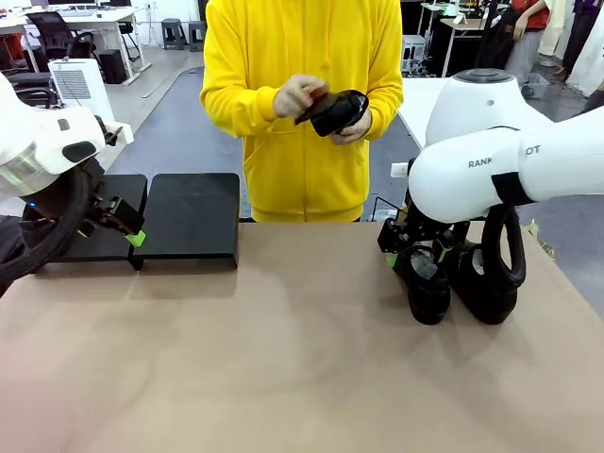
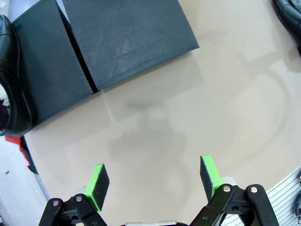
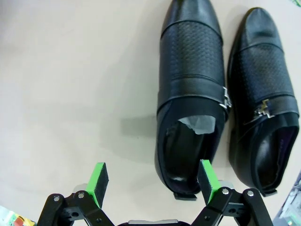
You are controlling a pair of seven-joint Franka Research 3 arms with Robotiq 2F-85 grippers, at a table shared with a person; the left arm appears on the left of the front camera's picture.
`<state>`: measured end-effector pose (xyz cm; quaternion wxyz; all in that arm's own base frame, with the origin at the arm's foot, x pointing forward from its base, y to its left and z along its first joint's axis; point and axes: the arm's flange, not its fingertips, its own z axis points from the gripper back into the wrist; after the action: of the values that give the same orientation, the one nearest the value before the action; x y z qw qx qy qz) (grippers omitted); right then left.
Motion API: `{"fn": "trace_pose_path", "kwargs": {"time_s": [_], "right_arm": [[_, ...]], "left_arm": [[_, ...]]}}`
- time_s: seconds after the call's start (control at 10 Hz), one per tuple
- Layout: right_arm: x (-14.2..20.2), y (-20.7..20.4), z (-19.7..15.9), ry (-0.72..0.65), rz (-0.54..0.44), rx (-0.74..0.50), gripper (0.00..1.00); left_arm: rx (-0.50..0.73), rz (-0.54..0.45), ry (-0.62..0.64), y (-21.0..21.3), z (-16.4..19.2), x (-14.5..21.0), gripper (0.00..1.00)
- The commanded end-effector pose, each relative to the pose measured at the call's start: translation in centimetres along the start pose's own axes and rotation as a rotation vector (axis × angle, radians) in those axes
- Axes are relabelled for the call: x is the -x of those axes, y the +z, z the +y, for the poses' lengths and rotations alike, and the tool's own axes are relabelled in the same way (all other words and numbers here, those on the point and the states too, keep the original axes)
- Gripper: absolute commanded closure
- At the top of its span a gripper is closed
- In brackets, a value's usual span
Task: Organize the shoes by placing them on the stand.
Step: Pick up one Shoe and place it in the middle of the table.
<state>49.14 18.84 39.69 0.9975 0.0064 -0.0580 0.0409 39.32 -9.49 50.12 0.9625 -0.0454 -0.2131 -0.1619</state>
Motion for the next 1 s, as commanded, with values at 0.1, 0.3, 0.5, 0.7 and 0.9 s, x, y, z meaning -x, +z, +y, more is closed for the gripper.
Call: {"fn": "trace_pose_path", "kwargs": {"time_s": [0.1,0.3,0.5,0.7,0.9], "right_arm": [[-1.4,-0.8,1.5,0.027,0.011,-0.002,0.00],[-1.8,-2.0,2.1,0.033,0.036,0.006,0.00],[-2.2,-3.1,2.4,0.017,0.053,0.023,0.00],[-2.4,-4.0,2.6,0.010,0.068,0.048,0.00],[-2.4,-4.5,2.6,0.007,0.068,0.077,0.29]], "left_arm": [[0.011,-0.012,0.003,0.0,0.1,0.1,0.00],[0.011,-0.012,0.003,0.0,0.1,0.1,0.00],[0.011,-0.012,0.003,0.0,0.1,0.1,0.00],[0.011,-0.012,0.003,0.0,0.1,0.1,0.00],[0.011,-0.012,0.003,0.0,0.1,0.1,0.00]]}}
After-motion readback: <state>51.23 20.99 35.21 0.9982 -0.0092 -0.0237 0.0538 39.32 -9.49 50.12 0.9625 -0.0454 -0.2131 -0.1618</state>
